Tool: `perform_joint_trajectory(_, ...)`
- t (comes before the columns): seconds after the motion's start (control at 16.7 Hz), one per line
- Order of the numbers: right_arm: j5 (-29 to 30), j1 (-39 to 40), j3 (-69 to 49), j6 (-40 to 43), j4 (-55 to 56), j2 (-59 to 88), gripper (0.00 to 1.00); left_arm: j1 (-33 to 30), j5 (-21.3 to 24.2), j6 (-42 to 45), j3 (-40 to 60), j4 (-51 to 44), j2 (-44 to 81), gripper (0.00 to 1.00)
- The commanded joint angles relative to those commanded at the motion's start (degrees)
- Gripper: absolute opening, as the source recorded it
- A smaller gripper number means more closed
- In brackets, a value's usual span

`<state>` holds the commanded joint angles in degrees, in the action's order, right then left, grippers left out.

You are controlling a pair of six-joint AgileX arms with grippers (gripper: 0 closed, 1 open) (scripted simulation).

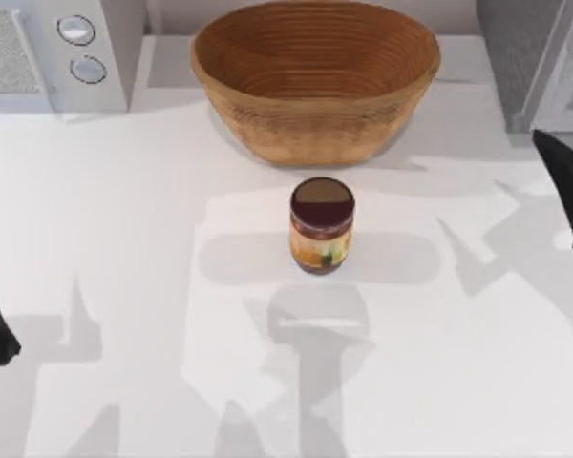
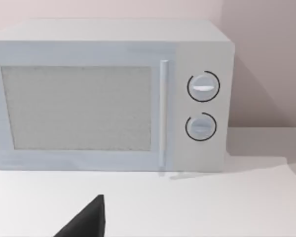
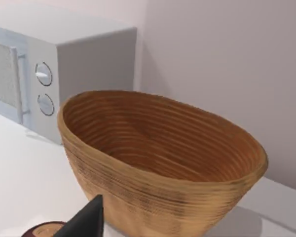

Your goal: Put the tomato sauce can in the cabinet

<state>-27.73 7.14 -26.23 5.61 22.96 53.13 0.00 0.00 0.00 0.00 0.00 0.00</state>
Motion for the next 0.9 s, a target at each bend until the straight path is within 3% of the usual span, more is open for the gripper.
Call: perform_joint_trajectory(0.9,-19.8,2.8,-12.8,5.7,15.9,36.1,1.00,0.0,0.0,0.0,0.0,0.0,0.0,1.00)
